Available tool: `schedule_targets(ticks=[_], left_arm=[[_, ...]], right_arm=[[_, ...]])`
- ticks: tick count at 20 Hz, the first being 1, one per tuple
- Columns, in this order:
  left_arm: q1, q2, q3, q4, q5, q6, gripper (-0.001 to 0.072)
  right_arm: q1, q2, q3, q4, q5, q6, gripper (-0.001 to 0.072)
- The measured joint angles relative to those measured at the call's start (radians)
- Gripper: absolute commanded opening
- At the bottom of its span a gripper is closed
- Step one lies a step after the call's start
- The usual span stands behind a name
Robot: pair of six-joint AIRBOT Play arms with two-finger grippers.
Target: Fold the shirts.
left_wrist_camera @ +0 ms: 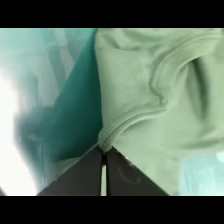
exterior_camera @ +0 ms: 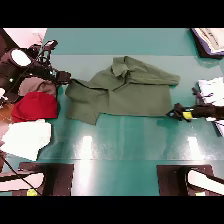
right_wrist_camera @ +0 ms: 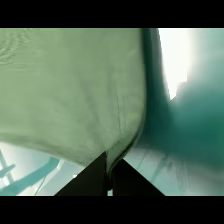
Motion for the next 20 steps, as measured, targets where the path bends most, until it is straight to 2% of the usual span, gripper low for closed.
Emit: schedule_targets(ticks=[4, 8, 9, 10, 11, 13, 16, 18, 20], left_arm=[[-0.023, -0.02, 0.01, -0.079, -0.076, -0.004, 0.0031], [-0.063, -0.119, 0.009, -0.118, 0.019, -0.005, 0.0034], [-0.068, -0.145, 0.009, -0.129, 0.061, -0.008, 0.0208], [-0.07, -0.171, 0.009, -0.139, 0.099, -0.015, 0.0481], [-0.068, -0.189, 0.008, -0.145, 0.127, -0.019, 0.0532], [-0.05, -0.212, 0.016, -0.154, 0.137, -0.023, 0.0532], [0.007, -0.227, 0.029, -0.165, 0.039, 0.011, 0.0532], [0.035, -0.232, 0.023, -0.175, -0.023, 0.069, 0.0532], [0.041, -0.235, 0.005, -0.201, -0.053, 0.164, 0.0533]], right_arm=[[-0.177, 0.135, 0.0, -0.094, 0.15, 0.008, 0.0014], [-0.231, 0.193, 0.0, -0.124, 0.2, 0.008, 0.0015], [-0.226, 0.2, 0.0, -0.128, 0.204, 0.008, 0.0015], [-0.215, 0.204, 0.0, -0.131, 0.207, 0.008, 0.0014], [-0.203, 0.208, 0.0, -0.131, 0.208, 0.008, 0.0015], [-0.185, 0.211, 0.0, -0.135, 0.209, 0.01, 0.0015], [-0.173, 0.214, 0.0, -0.134, 0.206, 0.015, 0.0015], [-0.171, 0.215, 0.0, -0.132, 0.205, 0.018, 0.0016], [-0.17, 0.215, 0.0, -0.131, 0.204, 0.019, 0.0015]])
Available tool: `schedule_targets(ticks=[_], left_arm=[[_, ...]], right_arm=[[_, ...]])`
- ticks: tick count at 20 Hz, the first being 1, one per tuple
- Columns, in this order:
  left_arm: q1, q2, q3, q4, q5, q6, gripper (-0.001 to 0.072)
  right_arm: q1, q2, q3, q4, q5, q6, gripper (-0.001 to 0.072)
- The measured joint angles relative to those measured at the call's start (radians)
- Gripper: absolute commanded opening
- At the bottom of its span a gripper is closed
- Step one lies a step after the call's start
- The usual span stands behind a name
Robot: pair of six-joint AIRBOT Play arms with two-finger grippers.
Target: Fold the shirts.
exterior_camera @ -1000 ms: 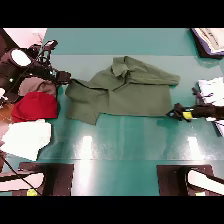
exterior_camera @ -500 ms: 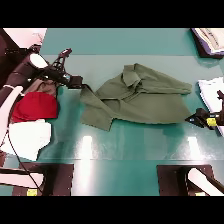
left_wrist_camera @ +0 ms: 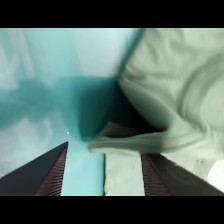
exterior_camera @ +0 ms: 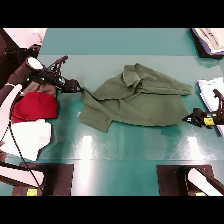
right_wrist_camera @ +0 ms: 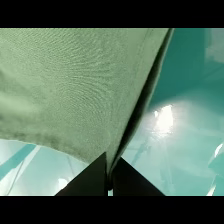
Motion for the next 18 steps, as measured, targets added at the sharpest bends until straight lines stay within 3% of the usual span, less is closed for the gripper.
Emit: schedule_targets(ticks=[4, 8, 9, 10, 11, 12, 14, 18], left_arm=[[-0.005, -0.002, -0.065, -0.078, -0.011, 0.206, 0.0532], [-0.011, -0.004, -0.128, -0.103, -0.026, 0.32, 0.053], [-0.013, -0.004, -0.136, -0.103, -0.037, 0.336, 0.0452], [-0.014, -0.004, -0.142, -0.103, -0.045, 0.346, 0.0312], [-0.016, -0.004, -0.146, -0.103, -0.051, 0.355, 0.024], [-0.015, -0.004, -0.149, -0.102, -0.057, 0.36, 0.0241], [-0.014, -0.004, -0.153, -0.102, -0.08, 0.357, 0.0031], [-0.015, 0.012, -0.15, -0.1, -0.17, 0.276, 0.0029]], right_arm=[[0.001, 0.0, 0.0, 0.0, -0.002, 0.01, 0.0016], [0.001, 0.0, 0.0, 0.001, -0.001, 0.022, 0.0016], [0.001, 0.0, 0.0, 0.001, -0.001, 0.023, 0.0016], [0.001, 0.0, 0.0, 0.001, -0.001, 0.024, 0.0016], [0.001, 0.0, 0.0, 0.001, -0.002, 0.025, 0.0016], [0.001, 0.0, 0.0, 0.001, -0.002, 0.025, 0.0016], [0.001, 0.0, 0.0, 0.002, -0.002, 0.026, 0.0016], [0.003, 0.0, 0.012, 0.05, 0.0, 0.028, 0.0015]])
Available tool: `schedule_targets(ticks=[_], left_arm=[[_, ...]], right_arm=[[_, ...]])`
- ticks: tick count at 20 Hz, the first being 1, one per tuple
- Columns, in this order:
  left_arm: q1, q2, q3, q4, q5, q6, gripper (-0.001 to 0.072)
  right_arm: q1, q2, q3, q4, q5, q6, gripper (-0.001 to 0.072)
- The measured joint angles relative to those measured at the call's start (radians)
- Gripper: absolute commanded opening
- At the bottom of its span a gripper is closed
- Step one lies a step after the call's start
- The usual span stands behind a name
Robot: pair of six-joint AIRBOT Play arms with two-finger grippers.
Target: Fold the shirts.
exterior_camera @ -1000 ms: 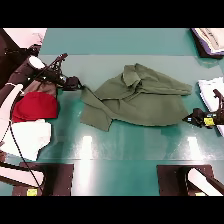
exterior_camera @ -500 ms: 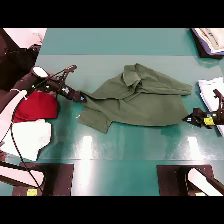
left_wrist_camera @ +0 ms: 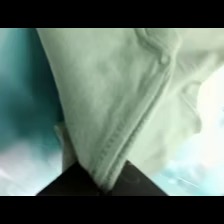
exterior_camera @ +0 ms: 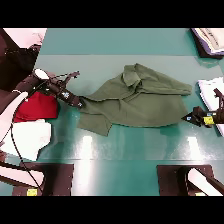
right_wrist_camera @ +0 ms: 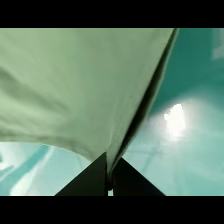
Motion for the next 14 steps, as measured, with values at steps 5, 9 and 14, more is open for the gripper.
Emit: schedule_targets(ticks=[5, 9, 14], left_arm=[[0.012, 0.185, 0.102, -0.032, -0.01, -0.155, 0.0031], [0.026, 0.386, 0.314, -0.045, 0.036, -0.261, 0.0031], [0.031, 0.6, 0.612, -0.047, 0.19, -0.333, 0.0031]], right_arm=[[0.06, 0.002, 0.188, 0.061, 0.036, 0.002, 0.0015], [0.145, 0.003, 0.484, 0.073, 0.041, 0.024, 0.0015], [0.193, 0.003, 0.951, 0.076, 0.027, 0.062, 0.0015]])
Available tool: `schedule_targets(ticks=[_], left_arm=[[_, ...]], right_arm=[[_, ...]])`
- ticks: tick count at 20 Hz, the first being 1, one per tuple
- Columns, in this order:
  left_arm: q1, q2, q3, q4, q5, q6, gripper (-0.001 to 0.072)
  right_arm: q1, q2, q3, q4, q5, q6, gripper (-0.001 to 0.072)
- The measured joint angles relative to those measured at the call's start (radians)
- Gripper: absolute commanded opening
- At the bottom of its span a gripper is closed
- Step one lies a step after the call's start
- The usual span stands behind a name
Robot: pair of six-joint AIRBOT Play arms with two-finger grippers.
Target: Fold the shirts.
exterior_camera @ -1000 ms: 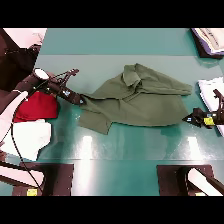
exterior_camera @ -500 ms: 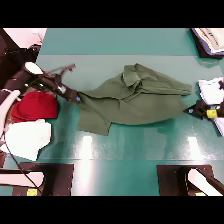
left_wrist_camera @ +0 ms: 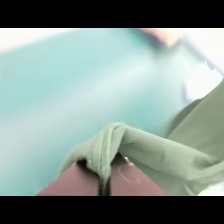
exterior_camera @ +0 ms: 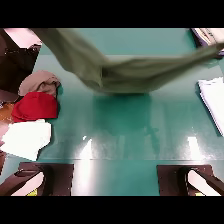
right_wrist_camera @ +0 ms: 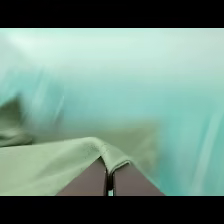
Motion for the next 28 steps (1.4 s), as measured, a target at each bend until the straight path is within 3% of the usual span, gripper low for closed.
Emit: schedule_targets(ticks=[4, 7, 12, 16, 22, 28], left_arm=[[0.0, 0.116, 0.168, -0.003, 0.091, -0.063, 0.0031], [0.001, 0.165, 0.219, -0.008, 0.124, -0.12, 0.003], [0.0, 0.174, 0.133, -0.005, 0.08, -0.198, 0.003], [0.0, 0.101, -0.127, 0.022, -0.013, -0.235, 0.003], [-0.001, -0.135, -0.478, 0.035, -0.029, -0.204, 0.0031], [-0.002, -0.313, -0.558, 0.035, 0.055, -0.166, 0.0031]], right_arm=[[-0.04, 0.013, 0.31, -0.001, -0.008, 0.031, 0.0015], [-0.105, 0.068, 0.365, -0.002, -0.015, 0.042, 0.0015], [-0.177, 0.146, 0.205, -0.002, -0.011, 0.065, 0.0015], [-0.074, 0.041, 0.044, -0.036, 0.058, 0.092, 0.0015], [0.1, -0.233, -0.132, -0.243, 0.046, 0.109, 0.0015], [0.133, -0.36, -0.163, -0.301, -0.026, 0.112, 0.0015]])
